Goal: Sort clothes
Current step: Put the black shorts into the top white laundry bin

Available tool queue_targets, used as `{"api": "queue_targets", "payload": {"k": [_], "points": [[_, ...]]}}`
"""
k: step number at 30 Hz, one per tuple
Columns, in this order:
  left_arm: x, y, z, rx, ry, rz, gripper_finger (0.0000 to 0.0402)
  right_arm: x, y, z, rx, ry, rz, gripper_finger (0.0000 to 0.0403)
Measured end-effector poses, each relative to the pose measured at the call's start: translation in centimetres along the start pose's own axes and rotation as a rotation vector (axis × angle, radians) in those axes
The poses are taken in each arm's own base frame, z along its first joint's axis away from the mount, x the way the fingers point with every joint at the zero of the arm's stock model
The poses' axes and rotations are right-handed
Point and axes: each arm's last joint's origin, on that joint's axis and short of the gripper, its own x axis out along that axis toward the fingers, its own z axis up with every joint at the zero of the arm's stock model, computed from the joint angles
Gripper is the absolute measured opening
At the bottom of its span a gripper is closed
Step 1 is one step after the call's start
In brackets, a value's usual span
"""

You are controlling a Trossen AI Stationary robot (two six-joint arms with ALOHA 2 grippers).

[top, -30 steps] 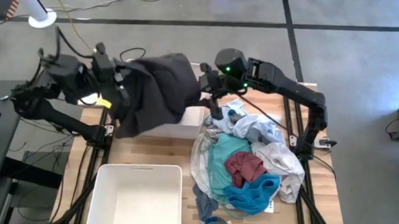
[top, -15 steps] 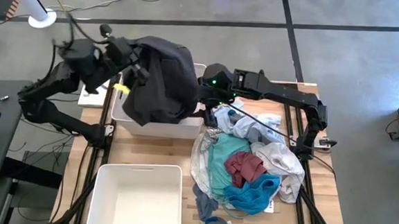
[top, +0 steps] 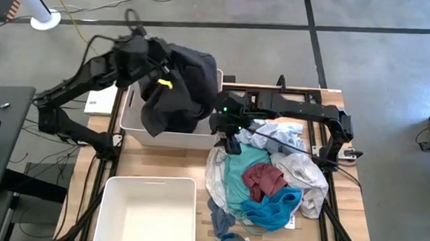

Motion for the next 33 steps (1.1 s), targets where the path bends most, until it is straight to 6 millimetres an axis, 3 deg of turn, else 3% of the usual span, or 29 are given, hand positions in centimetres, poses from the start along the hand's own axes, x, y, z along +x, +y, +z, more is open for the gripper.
{"api": "queue_targets", "payload": {"k": [15,24,29,33], "points": [[5.9,-4.3,-5.5,-0.008,0.502,-0.456,0.0014,1.5,8.4,-1.6,0.024,0.278,0.148,0.0244],[6.4,-6.0,-7.0,-0.001,0.660,-0.563,0.0152,1.7,12.7,-2.7,0.006,0.413,0.118,0.0244],[5.2,-5.7,-6.0,-0.068,0.624,-0.674,0.0230,1.6,14.6,-3.4,0.005,0.472,0.072,0.0244],[3.8,-4.5,-4.6,-0.090,0.597,-0.731,0.0266,1.3,15.9,-3.7,0.007,0.493,0.054,0.0244]]}}
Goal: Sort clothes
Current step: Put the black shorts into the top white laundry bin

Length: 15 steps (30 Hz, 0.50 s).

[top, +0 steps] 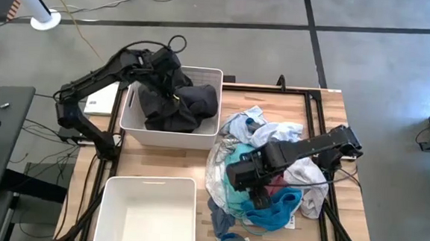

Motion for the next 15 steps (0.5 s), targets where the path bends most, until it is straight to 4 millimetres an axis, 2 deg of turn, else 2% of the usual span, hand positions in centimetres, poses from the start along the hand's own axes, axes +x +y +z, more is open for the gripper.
{"api": "queue_targets", "payload": {"k": [3,8,12,15], "points": [[-2.0,-0.4,0.5,0.013,-0.070,-0.003,0.0276,-0.1,0.8,-0.3,0.013,0.001,-0.036,0.0244],[-5.2,-0.9,0.0,0.027,-0.201,0.068,0.0274,-0.7,2.3,-1.0,0.037,-0.026,-0.130,0.0244],[-5.8,-0.6,-0.2,0.018,-0.225,0.145,0.0266,-1.2,3.6,-1.6,0.047,-0.060,-0.195,0.0244],[-5.2,-0.7,-0.3,0.025,-0.204,0.146,0.0256,-1.6,4.6,-2.2,0.058,-0.089,-0.228,0.0244]]}}
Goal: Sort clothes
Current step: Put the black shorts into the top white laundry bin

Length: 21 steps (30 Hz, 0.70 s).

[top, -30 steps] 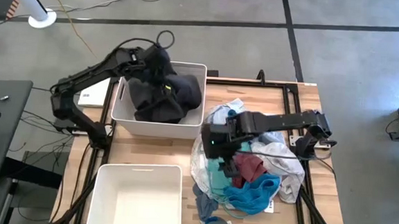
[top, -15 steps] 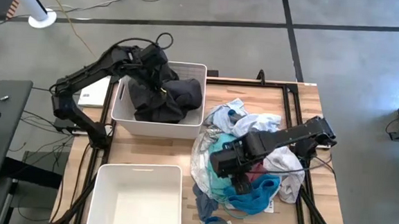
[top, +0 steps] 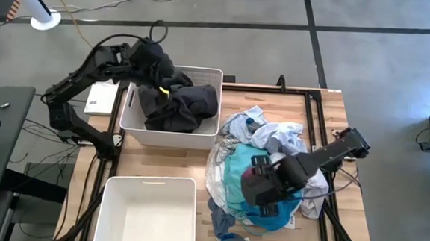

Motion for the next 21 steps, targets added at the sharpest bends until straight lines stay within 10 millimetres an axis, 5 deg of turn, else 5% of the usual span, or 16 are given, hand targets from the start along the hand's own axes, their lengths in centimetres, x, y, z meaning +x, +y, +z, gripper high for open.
{"api": "queue_targets", "payload": {"k": [8,15,21], "points": [[5.6,-0.4,-1.2,0.052,0.081,0.035,0.0209,-0.8,3.0,-1.4,0.012,-0.044,-0.052,0.0244],[10.9,0.2,-4.4,0.026,0.208,0.005,0.0131,-1.3,5.2,-2.3,0.031,-0.093,-0.058,0.0244],[11.7,0.6,-5.3,-0.033,0.239,-0.100,0.0079,-1.5,6.1,-2.8,0.021,-0.125,-0.087,0.0244]]}}
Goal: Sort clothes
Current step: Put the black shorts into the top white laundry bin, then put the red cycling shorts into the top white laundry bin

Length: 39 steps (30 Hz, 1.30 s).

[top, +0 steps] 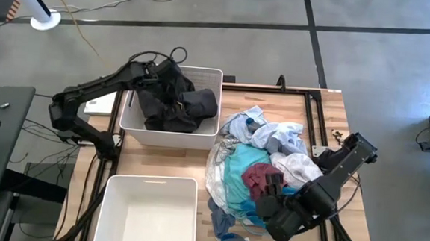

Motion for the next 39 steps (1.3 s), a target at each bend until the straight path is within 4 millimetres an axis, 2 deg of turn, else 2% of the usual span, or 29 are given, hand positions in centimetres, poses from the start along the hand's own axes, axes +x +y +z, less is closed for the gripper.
{"api": "queue_targets", "payload": {"k": [4,10,17,21,27,31,35,39], "points": [[0.0,0.1,0.0,-0.010,-0.002,-0.003,0.0065,0.0,-0.1,0.1,0.003,-0.026,-0.027,0.0244],[-0.5,0.0,0.4,-0.016,-0.028,-0.003,0.0068,0.1,-0.3,0.2,0.007,-0.031,-0.038,0.0244],[-3.6,-0.7,2.1,0.005,-0.150,-0.006,0.0077,0.2,-0.2,0.2,0.006,-0.029,-0.041,0.0244],[-5.7,-1.6,3.0,0.034,-0.226,-0.021,0.0080,1.2,-0.3,-0.4,0.008,0.009,-0.092,0.0244],[-9.4,-4.1,3.8,0.090,-0.331,-0.080,0.0081,3.4,-0.4,-2.0,0.026,0.122,-0.173,0.0244],[-11.9,-6.7,3.7,0.156,-0.388,-0.151,0.0081,4.3,-0.5,-2.7,0.037,0.162,-0.207,0.0244],[-13.5,-9.9,2.9,0.231,-0.405,-0.238,0.0081,5.0,-0.6,-3.1,0.025,0.166,-0.249,0.0244],[-14.9,-13.2,0.9,0.317,-0.378,-0.272,0.0081,5.7,-0.7,-3.5,0.010,0.154,-0.314,0.0244]]}}
